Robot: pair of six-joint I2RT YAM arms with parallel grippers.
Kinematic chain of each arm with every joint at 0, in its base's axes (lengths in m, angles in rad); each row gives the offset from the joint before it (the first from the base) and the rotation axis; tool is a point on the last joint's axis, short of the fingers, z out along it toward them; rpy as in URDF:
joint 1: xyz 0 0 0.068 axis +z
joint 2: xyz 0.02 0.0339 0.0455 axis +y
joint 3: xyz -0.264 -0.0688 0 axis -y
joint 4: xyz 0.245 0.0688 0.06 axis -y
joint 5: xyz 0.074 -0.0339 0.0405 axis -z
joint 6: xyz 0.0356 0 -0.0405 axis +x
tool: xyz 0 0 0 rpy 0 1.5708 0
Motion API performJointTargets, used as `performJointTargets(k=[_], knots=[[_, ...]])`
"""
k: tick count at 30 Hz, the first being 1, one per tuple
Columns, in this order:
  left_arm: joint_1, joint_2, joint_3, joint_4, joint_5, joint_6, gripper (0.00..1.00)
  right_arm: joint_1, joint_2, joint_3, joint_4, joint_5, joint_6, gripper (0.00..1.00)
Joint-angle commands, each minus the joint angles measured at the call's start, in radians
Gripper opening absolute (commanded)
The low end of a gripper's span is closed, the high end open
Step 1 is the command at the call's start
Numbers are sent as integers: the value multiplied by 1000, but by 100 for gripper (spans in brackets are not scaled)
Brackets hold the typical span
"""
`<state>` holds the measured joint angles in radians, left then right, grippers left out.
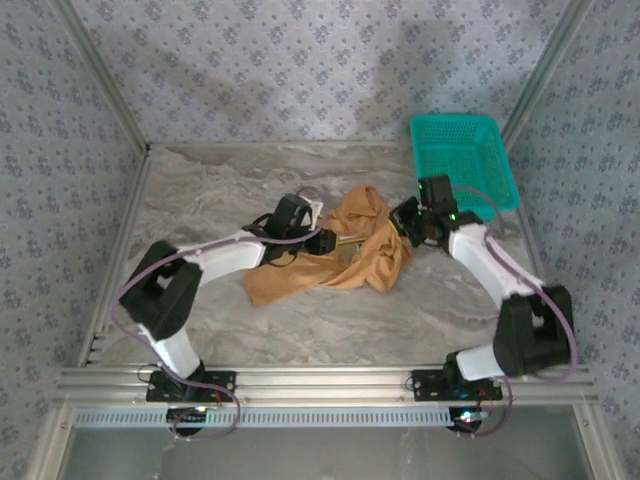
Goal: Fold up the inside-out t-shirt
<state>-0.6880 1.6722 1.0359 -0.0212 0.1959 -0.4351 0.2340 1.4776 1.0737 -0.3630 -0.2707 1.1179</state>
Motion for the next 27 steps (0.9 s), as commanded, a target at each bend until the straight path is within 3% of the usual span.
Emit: performJointTargets(k=[1, 4, 7, 10, 13, 19, 25, 27], knots=[[3, -145, -62, -211, -288, 55, 35, -17, 185, 206, -134, -102, -211, 7], [7, -270, -162, -229, -375, 14, 41, -22, 335, 351, -268, -154, -347, 37], [14, -392, -265, -196, -382, -26, 45, -1, 316, 330, -289, -88, -419, 42], [27, -487, -326, -199, -385, -58, 43, 48, 229, 262, -285, 31, -480, 41], [43, -546, -357, -225, -386, -89, 41, 113, 178, 217, -272, 126, -556, 34], [116, -547, -384, -271, -347, -150, 40, 148, 282, 264, -308, 191, -635, 25], [164, -512, -400, -287, -313, -182, 42, 184, 357, 300, -337, 242, -684, 37], [177, -501, -407, -284, -308, -188, 46, 188, 371, 298, -340, 247, -687, 39]])
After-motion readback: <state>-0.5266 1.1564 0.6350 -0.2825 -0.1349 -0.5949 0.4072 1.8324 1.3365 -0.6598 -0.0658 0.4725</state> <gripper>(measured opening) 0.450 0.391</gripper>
